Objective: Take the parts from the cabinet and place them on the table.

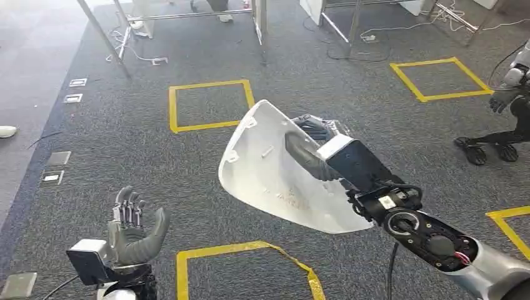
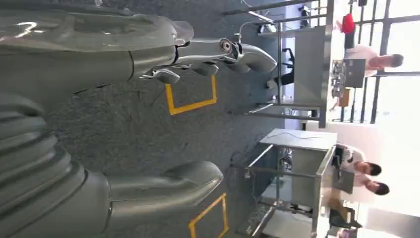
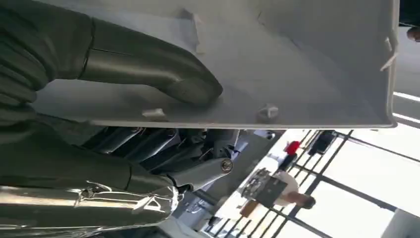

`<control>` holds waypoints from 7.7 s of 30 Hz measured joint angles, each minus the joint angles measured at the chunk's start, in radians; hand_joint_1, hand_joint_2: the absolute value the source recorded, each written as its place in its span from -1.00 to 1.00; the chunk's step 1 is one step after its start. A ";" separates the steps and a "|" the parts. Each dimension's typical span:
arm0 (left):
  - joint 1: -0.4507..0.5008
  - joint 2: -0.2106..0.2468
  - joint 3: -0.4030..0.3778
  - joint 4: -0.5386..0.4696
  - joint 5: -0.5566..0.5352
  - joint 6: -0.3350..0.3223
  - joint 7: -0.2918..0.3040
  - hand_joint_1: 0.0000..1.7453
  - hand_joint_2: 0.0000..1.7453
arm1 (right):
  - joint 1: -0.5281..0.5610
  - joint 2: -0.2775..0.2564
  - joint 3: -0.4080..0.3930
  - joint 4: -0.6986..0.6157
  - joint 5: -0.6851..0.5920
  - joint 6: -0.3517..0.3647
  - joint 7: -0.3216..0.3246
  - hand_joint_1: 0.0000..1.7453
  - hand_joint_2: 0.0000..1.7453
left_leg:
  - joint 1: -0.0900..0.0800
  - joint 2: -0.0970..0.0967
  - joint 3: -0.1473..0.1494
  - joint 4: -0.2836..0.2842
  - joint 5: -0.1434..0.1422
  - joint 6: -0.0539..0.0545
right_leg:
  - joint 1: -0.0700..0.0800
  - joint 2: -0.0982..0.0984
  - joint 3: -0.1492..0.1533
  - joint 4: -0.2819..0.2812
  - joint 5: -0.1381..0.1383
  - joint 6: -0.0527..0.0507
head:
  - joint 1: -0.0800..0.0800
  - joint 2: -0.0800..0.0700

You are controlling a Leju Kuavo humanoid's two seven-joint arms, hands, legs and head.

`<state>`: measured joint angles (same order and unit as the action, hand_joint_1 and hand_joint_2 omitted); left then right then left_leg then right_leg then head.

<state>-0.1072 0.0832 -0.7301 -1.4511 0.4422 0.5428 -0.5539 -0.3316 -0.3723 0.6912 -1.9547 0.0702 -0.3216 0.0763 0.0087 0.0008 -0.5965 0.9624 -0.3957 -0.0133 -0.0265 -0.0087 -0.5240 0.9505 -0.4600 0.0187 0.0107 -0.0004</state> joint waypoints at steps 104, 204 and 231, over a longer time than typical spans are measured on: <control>0.003 0.000 0.005 -0.083 -0.030 -0.017 0.063 -1.00 1.00 | 0.087 -0.016 -0.076 -0.037 0.000 -0.028 -0.030 1.00 1.00 | -0.015 -0.008 -0.052 0.061 0.021 0.039 | 0.026 0.018 0.022 0.015 -0.031 -0.018 | 0.004 0.000; 0.001 -0.002 0.007 -0.072 -0.026 -0.031 0.052 -1.00 1.00 | 0.075 -0.008 -0.082 -0.018 -0.008 -0.015 -0.041 1.00 1.00 | -0.006 -0.009 -0.016 -0.017 0.016 0.040 | 0.004 0.012 0.065 0.003 -0.057 0.036 | 0.004 0.000; 0.000 0.000 0.007 -0.069 -0.020 -0.038 0.053 -1.00 1.00 | 0.074 -0.005 -0.080 -0.011 -0.021 -0.004 -0.046 1.00 1.00 | -0.016 -0.007 -0.053 -0.006 0.030 0.020 | 0.017 0.016 0.066 -0.010 -0.055 0.007 | -0.005 0.000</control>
<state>-0.1072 0.0828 -0.7229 -1.5206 0.4223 0.5047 -0.5009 -0.2575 -0.3773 0.6107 -1.9654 0.0488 -0.3258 0.0302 -0.0069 -0.0059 -0.6491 0.9559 -0.3659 0.0071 -0.0095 0.0075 -0.4576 0.9408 -0.5154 0.0259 0.0056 -0.0004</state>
